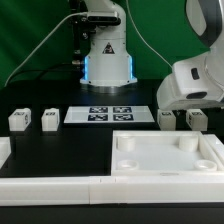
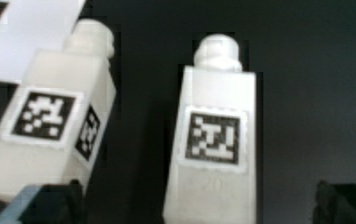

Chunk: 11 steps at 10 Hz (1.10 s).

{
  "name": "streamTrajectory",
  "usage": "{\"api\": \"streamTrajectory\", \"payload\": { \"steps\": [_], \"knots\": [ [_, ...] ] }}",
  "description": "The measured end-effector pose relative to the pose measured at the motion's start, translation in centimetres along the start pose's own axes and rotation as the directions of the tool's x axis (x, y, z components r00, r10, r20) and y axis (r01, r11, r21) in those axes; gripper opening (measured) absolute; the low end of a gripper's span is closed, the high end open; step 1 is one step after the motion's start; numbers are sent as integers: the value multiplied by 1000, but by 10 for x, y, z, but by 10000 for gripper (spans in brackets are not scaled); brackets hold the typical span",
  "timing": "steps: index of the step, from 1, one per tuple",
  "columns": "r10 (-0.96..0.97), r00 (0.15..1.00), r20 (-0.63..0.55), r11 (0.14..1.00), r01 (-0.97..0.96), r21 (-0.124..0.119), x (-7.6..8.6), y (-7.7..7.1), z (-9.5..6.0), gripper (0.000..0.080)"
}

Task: Assemble one leg

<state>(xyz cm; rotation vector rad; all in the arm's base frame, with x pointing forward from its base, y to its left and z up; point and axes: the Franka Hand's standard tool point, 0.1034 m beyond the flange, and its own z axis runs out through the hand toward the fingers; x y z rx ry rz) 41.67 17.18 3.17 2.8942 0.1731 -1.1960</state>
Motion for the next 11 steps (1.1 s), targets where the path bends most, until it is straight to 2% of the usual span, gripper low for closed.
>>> {"api": "streamTrajectory", "payload": {
  "steps": [2, 4, 7, 8, 9, 10, 11],
  "knots": [
    [3, 1000, 0, 1000, -3, -4, 1, -2, 6, 649],
    [8, 1000, -1, 1000, -8, -7, 1, -3, 5, 649],
    [9, 999, 41, 1000, -9, -11, 1, -5, 13, 649],
    [7, 994, 111, 1000, -5, -19, -5, -5, 17, 649],
    [7, 973, 233, 1000, -1, -26, -9, -4, 20, 649],
    [3, 961, 278, 1000, 3, -23, 1, -5, 20, 649],
    [2, 962, 274, 1000, 4, -21, 4, -6, 20, 649]
  ]
}}
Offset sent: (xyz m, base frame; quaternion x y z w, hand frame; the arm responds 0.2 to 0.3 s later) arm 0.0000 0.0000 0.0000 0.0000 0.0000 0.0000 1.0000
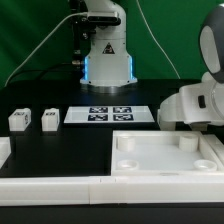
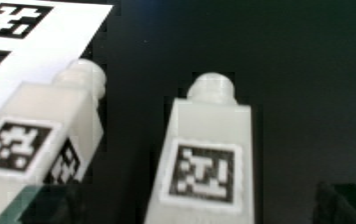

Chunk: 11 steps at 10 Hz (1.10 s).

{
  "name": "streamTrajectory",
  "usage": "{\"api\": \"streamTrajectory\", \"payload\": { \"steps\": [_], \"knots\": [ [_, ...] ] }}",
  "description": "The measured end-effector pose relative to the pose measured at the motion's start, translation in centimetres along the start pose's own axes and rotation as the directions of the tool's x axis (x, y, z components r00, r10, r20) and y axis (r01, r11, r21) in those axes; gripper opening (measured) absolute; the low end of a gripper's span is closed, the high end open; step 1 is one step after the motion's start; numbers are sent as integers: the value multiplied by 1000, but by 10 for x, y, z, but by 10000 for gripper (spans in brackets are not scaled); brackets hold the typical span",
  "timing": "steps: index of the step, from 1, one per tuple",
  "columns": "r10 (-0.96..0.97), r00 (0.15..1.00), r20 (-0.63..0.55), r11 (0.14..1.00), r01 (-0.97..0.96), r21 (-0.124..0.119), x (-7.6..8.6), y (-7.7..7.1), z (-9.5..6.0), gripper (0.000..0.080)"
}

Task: Assemble one leg

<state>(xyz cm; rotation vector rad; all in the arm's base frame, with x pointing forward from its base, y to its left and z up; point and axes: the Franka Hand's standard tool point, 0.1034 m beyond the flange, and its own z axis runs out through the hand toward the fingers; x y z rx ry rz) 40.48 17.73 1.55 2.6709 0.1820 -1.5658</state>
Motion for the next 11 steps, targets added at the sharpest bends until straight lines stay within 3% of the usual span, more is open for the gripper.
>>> {"api": "streamTrajectory", "payload": {
  "steps": [8, 9, 10, 11],
  "knots": [
    [4, 1000, -15, 1000, -4, 3, 6, 1, 12, 637],
    [4, 1000, -15, 1000, -4, 3, 7, 2, 12, 427],
    [5, 1000, -15, 1000, -5, 3, 7, 2, 12, 293],
    [6, 1000, -15, 1000, -6, 4, 6, 2, 12, 293]
  ]
}}
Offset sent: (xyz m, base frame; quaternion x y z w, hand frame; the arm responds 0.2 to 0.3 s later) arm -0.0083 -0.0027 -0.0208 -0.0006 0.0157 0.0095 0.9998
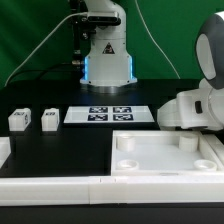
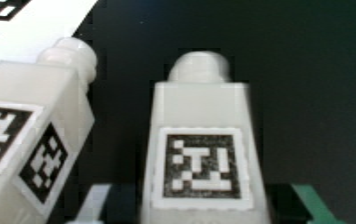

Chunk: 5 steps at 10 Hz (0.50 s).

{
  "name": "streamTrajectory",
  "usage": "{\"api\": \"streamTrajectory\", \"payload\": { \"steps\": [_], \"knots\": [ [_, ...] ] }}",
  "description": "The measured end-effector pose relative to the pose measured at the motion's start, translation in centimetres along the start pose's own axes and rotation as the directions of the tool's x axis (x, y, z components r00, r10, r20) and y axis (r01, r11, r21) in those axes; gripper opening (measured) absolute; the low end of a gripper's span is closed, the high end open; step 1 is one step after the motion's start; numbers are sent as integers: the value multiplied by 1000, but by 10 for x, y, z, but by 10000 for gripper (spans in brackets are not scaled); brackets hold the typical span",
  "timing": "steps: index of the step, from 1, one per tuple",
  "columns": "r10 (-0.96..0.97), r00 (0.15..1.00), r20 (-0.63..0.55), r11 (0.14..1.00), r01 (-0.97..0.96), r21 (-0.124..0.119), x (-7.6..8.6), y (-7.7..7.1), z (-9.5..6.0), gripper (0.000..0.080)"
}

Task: Assemble one leg

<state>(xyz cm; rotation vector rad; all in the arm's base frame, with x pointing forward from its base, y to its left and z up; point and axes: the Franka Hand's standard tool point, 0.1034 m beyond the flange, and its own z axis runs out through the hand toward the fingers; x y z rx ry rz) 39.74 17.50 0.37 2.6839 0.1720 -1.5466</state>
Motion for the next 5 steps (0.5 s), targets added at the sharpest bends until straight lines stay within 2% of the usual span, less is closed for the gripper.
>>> {"api": "streamTrajectory", "payload": {
  "steps": [3, 5],
  "knots": [
    [2, 1000, -2, 1000, -2, 2, 0, 1, -1, 292],
    [9, 1000, -10, 1000, -9, 11, -8, 8, -9, 292]
  ]
}}
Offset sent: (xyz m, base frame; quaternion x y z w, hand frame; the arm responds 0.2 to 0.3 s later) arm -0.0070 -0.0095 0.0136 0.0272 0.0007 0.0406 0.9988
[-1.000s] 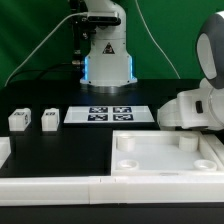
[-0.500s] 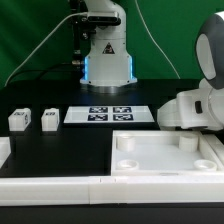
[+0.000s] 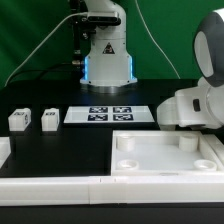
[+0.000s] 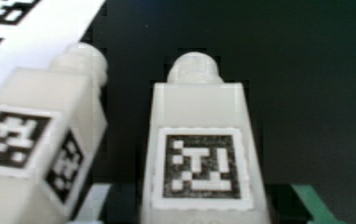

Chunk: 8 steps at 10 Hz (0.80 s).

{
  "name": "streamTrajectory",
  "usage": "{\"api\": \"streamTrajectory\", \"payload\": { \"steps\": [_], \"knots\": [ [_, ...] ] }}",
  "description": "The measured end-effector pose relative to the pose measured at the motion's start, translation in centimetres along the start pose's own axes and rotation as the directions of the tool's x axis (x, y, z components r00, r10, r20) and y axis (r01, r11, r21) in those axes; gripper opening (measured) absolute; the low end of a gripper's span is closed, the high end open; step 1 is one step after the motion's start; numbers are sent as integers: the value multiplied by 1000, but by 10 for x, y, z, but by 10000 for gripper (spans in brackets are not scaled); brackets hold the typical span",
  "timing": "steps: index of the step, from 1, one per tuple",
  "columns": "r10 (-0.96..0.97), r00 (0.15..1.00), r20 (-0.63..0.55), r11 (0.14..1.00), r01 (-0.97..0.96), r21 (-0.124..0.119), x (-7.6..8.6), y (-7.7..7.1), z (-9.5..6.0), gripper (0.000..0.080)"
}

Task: Assemble one leg

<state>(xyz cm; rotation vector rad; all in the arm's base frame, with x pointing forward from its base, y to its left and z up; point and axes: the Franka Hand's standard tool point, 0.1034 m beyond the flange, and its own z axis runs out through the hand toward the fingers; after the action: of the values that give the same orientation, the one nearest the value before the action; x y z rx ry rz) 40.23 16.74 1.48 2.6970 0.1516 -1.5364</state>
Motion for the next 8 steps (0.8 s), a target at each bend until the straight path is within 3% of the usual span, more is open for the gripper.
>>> {"api": "streamTrajectory", "payload": {
  "steps": [3, 6, 8],
  "knots": [
    [9, 999, -41, 1000, -8, 9, -24, 9, -25, 294],
    [26, 1000, -5, 999, -26, 20, -67, 30, -57, 294],
    [29, 999, -44, 999, -28, 26, -68, 32, -63, 294]
  ]
}}
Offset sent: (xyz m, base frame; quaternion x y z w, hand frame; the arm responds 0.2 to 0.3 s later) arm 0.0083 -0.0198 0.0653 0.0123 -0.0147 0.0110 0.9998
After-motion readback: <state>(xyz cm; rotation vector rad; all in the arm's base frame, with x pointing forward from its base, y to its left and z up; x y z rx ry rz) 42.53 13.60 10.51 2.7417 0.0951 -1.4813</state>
